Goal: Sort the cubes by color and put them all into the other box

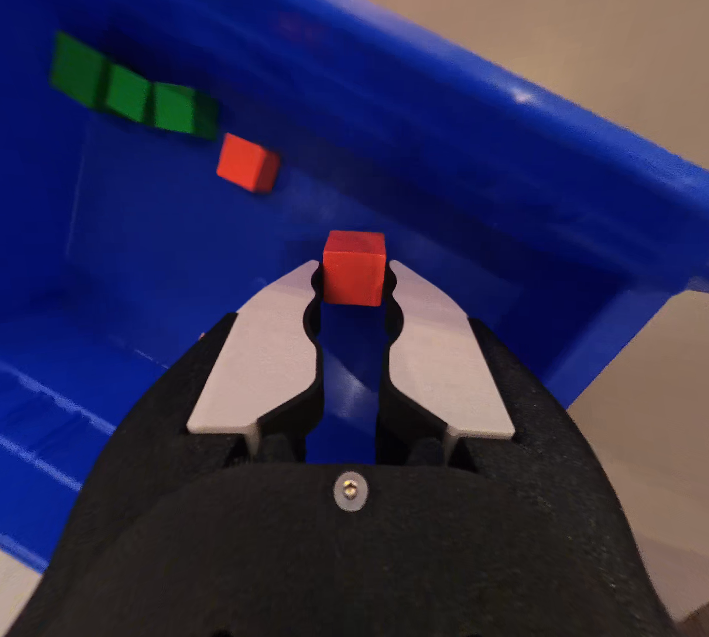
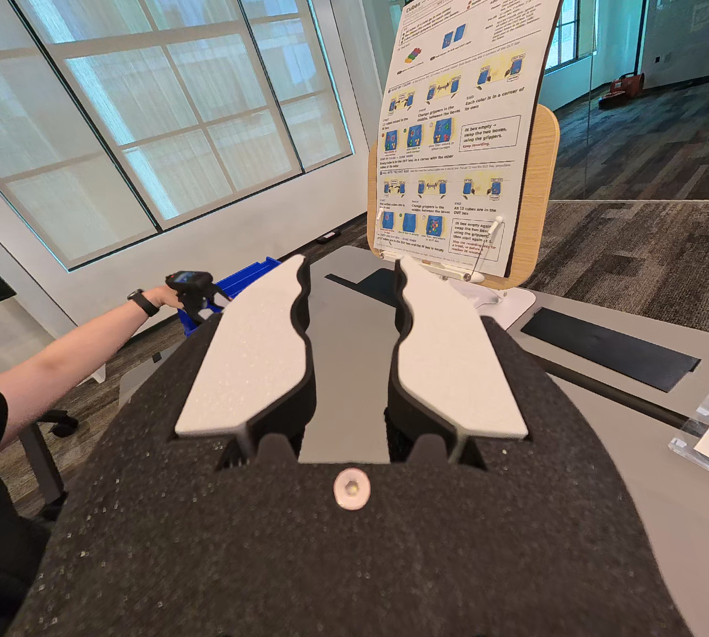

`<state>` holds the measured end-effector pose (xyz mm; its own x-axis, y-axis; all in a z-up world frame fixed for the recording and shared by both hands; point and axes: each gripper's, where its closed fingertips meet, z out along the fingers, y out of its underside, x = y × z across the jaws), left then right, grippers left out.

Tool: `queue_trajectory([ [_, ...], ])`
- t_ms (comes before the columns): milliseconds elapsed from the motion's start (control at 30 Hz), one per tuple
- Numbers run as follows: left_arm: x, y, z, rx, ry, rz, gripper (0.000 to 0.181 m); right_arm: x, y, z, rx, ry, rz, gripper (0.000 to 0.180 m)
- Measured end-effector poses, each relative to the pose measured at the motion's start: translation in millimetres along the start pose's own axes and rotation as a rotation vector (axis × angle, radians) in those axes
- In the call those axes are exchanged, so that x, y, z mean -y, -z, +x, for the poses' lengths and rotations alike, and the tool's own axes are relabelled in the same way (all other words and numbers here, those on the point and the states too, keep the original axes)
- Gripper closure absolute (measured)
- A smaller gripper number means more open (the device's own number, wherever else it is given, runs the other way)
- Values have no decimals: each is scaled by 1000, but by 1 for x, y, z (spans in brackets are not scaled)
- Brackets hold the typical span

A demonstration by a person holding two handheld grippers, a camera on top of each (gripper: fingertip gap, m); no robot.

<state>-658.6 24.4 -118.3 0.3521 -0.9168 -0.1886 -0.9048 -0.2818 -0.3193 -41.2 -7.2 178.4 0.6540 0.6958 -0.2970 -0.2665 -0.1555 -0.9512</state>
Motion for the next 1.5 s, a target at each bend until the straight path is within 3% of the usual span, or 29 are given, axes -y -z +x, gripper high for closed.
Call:
queue_trajectory([
  [233,-15,11,-13,101,24,11,151,-3,-3,1,9,-9,-16,138],
  [333,-1,27,-16,176,7,65,152,-4,-7,-2,18,-23,-16,139],
  [467,74,82,-17,360,-52,317,152,-9,-33,-28,81,-8,-39,143],
  [667,221,158,14,662,-98,705,152,-56,-121,-108,209,95,-129,134],
  [800,308,162,57,740,-149,869,152,-103,-163,-150,249,148,-245,132],
  [900,356,150,78,803,-225,882,152,-122,-176,-147,147,249,-304,125],
  [1133,422,124,111,760,-329,905,152,-125,-170,-123,42,258,-359,123],
  [1233,436,116,121,725,-365,892,152,-134,-167,-119,104,279,-432,149],
  [1300,445,114,124,732,-368,906,152,-131,-161,-112,105,282,-457,150],
  [1400,461,114,131,715,-332,966,151,-115,-141,-95,79,302,-470,150],
  [1500,470,119,126,752,-258,987,156,-83,-87,-49,-57,347,-503,150],
])
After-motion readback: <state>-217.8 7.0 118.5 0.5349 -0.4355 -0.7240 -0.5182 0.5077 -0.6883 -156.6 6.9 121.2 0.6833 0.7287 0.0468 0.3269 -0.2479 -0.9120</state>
